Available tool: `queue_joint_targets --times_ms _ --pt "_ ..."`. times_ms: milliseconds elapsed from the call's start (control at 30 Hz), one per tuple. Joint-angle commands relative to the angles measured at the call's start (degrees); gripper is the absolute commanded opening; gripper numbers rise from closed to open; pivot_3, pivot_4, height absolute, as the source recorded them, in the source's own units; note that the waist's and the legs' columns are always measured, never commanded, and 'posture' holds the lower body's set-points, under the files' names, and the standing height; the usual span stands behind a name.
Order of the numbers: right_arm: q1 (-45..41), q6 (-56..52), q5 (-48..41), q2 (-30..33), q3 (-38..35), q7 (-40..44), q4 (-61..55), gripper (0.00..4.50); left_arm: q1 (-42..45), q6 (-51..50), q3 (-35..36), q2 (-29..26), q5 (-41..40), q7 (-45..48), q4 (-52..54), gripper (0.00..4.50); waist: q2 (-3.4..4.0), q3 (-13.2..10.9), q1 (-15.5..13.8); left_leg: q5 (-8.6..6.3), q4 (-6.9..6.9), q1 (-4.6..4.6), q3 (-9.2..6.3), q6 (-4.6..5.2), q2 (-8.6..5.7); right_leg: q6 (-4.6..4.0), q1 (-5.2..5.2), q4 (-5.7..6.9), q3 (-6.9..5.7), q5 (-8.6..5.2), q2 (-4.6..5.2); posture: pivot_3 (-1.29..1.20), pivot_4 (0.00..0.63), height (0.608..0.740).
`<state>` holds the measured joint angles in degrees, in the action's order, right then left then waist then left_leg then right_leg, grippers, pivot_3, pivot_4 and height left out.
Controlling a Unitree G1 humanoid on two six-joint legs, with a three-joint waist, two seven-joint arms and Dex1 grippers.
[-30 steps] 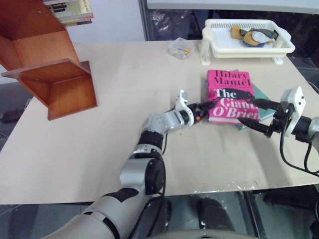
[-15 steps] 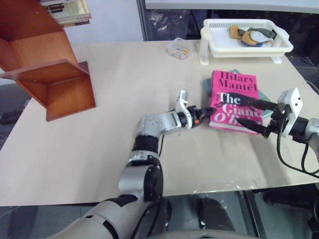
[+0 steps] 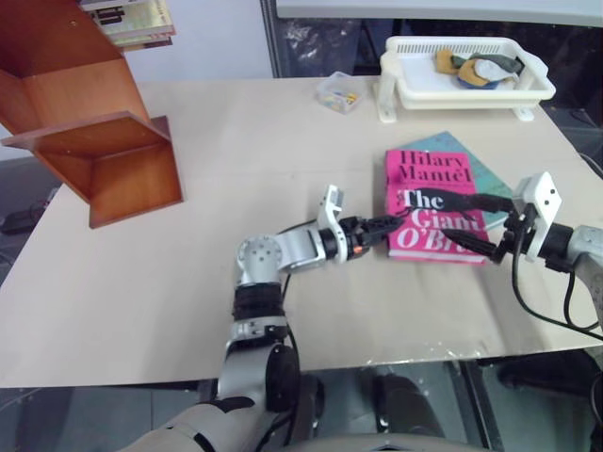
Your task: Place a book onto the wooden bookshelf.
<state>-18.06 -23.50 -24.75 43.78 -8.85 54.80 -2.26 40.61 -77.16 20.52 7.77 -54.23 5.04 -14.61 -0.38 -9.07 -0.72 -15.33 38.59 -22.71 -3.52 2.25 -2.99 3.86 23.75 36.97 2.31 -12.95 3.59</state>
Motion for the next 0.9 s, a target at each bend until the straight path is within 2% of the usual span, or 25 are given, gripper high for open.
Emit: queue_joint_targets --times_ms 33,167,367,600,900 --pt "-2.54 2.42 2.42 -0.29 1.13 -0.56 3.07 4.5 0.5 0.65 -0.3 3.38 -2.05 1.12 0.22 3.14 0.0 0.0 0.03 0.0 0.0 0.0 0.0 0.0 0.0 0.0 0.0 0.01 0.0 0.0 0.0 0.0 0.15 0.74" --pt "-2.64 2.74 1.92 0.81 0.27 1.33 2.93 4.5 0.65 0.35 -1.01 3.96 -2.76 1.34 0.36 3.14 0.0 0.0 -0.11 0.0 -0.01 -0.01 -0.01 0.0 0.01 -0.01 0.0 0.0 -0.02 0.0 -0.01 0.0 0.15 0.74" --pt "1.85 0.41 -3.48 4.73 -2.92 7.24 -5.01 4.5 1.24 1.38 -1.85 4.58 -3.19 1.54 -0.46 3.14 -0.01 0.0 -0.08 0.0 -0.01 -0.03 -0.04 0.0 0.0 0.0 -0.01 -0.05 -0.04 -0.01 0.0 0.0 0.15 0.74" --pt "8.35 7.02 4.37 9.58 0.79 9.39 -7.64 4.5 1.32 1.91 -3.01 4.45 -3.76 2.18 -1.18 3.14 -0.01 0.0 -0.09 0.0 -0.01 -0.02 -0.02 0.0 0.0 0.0 -0.02 -0.05 -0.02 0.0 0.0 0.0 0.15 0.74" --pt "5.61 14.99 13.97 11.25 2.11 5.46 2.74 4.5 1.23 2.0 -3.39 3.76 -4.38 2.5 -1.33 3.14 -0.01 0.0 -0.08 0.0 0.0 0.01 0.01 -0.01 0.0 0.0 -0.03 -0.03 -0.01 0.0 0.0 0.0 0.15 0.74"
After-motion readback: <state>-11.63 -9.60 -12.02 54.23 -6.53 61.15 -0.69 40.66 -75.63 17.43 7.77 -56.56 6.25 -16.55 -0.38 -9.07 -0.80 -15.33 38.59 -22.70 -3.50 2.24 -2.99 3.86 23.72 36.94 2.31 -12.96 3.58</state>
